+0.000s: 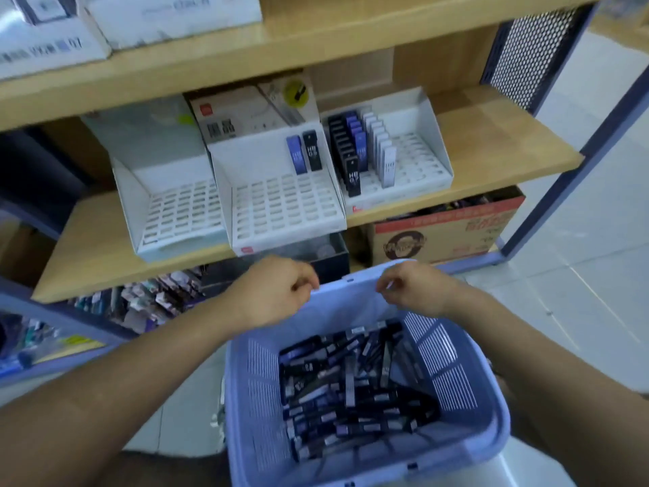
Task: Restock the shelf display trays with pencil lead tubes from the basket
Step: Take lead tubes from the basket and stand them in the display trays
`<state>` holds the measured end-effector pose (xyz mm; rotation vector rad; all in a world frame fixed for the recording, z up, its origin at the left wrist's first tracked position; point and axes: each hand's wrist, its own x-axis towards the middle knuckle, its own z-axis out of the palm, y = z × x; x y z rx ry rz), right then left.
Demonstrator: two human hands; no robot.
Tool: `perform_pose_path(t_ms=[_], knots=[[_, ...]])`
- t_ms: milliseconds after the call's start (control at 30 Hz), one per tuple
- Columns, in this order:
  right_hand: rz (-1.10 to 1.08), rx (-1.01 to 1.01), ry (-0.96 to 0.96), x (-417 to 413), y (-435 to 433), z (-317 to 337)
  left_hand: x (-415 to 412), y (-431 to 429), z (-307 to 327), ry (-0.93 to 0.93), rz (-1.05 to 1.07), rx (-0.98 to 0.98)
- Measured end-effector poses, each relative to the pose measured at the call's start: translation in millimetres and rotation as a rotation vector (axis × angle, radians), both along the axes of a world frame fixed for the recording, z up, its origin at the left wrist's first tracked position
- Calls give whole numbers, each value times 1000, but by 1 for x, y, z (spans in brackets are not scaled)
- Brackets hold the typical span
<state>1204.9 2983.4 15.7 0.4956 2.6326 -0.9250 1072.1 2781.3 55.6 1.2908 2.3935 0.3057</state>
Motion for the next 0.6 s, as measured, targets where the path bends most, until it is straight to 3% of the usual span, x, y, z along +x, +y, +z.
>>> perform_pose_path(t_ms=[167, 467, 600], knots=[[71, 35, -230, 29, -14, -62, 24, -36, -105, -151, 89, -237], [-501, -274, -364, 48, -27, -176, 65, -42, -228, -316, 166, -460], [-405, -263, -554, 48, -34, -205, 76, -41, -254, -342, 170, -502]])
